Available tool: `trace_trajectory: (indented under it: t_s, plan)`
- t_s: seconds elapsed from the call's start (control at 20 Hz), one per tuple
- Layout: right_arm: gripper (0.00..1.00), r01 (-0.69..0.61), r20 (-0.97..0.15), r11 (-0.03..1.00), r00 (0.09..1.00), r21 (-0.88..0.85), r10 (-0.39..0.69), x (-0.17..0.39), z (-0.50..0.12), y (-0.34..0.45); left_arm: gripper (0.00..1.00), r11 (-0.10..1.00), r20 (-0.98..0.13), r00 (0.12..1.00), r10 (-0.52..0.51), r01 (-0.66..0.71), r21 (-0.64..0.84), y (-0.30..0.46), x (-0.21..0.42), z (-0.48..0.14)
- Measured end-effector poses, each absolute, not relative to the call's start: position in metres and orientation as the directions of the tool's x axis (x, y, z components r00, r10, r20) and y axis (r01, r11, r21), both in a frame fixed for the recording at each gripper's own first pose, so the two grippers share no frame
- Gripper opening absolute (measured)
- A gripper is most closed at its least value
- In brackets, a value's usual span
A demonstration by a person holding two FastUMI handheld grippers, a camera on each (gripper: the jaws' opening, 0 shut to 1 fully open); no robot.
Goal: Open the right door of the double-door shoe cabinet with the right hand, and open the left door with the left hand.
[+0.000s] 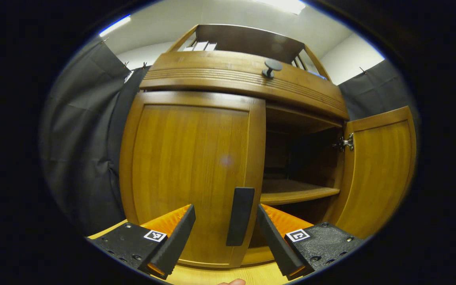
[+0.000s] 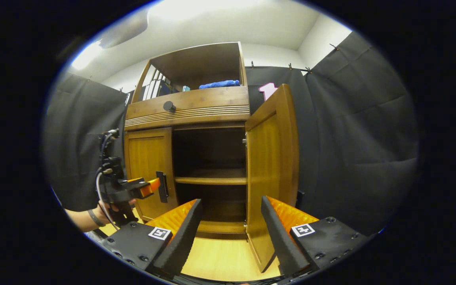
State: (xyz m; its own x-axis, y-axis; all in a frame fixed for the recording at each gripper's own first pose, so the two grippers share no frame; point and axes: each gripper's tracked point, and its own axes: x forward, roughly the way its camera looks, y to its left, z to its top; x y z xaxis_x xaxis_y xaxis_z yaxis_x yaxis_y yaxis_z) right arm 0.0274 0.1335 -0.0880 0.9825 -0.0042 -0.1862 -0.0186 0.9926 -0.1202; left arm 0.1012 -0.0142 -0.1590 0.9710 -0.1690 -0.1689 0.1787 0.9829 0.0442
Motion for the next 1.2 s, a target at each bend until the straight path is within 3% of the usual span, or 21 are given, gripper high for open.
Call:
trace_trajectory:
  t_s: [0.05,0.15,0.4,0.5,0.7,0.8,0.95,1.0,1.05,1.2]
  plan:
    - [0.95,-0.022,-0.188,0.993,0.982,-0.116,0.0,0.029,-0.089,0.136,0.95,0.982,-0.17,0.971,-0.165,0.178,0.059,-0.016,0.108,-0.166]
    - [0.95,-0.022,-0.188,0.995,0.982,-0.098,0.003,0.027,-0.092,0.14,0.92,0.982,-0.169,0.971,-0.167,0.179,0.056,-0.017,0.11,-0.182]
    - [0.95,0.001,-0.201,0.997,0.98,-0.077,-0.016,0.025,-0.097,0.143,0.98,0.984,-0.19,0.967,-0.172,0.178,0.011,-0.013,0.128,-0.196]
    - [0.96,0.006,-0.199,0.998,0.98,-0.067,-0.019,0.025,-0.097,0.145,0.92,0.974,-0.19,0.956,-0.221,0.227,0.01,-0.027,0.127,-0.197]
    - [0.96,0.018,-0.192,0.998,0.981,-0.067,-0.03,0.025,-0.098,0.148,0.32,0.96,-0.178,0.948,-0.263,0.275,0.047,-0.042,0.124,-0.196]
    - [0.96,0.022,-0.188,0.998,0.982,-0.062,-0.034,0.028,-0.098,0.15,0.26,0.963,-0.2,0.943,-0.265,0.27,0.002,-0.042,0.123,-0.196]
    - [0.96,0.015,-0.191,0.998,0.981,-0.065,-0.027,0.028,-0.1,0.154,0.26,0.962,-0.211,0.942,-0.26,0.271,0.024,-0.039,0.12,-0.193]
    - [0.89,0.014,-0.191,0.997,0.981,-0.07,-0.027,0.028,-0.1,0.155,0.25,0.963,-0.215,0.941,-0.26,0.27,0.019,-0.039,0.12,-0.189]
    - [0.96,0.013,-0.188,0.997,0.982,-0.075,-0.027,0.029,-0.098,0.156,0.26,0.963,-0.223,0.939,-0.261,0.27,0.01,-0.039,0.118,-0.187]
    - [0.96,0.012,-0.172,0.996,0.985,-0.087,-0.027,0.032,-0.095,0.158,0.26,0.959,-0.239,0.932,-0.274,0.284,0.01,-0.037,0.11,-0.179]
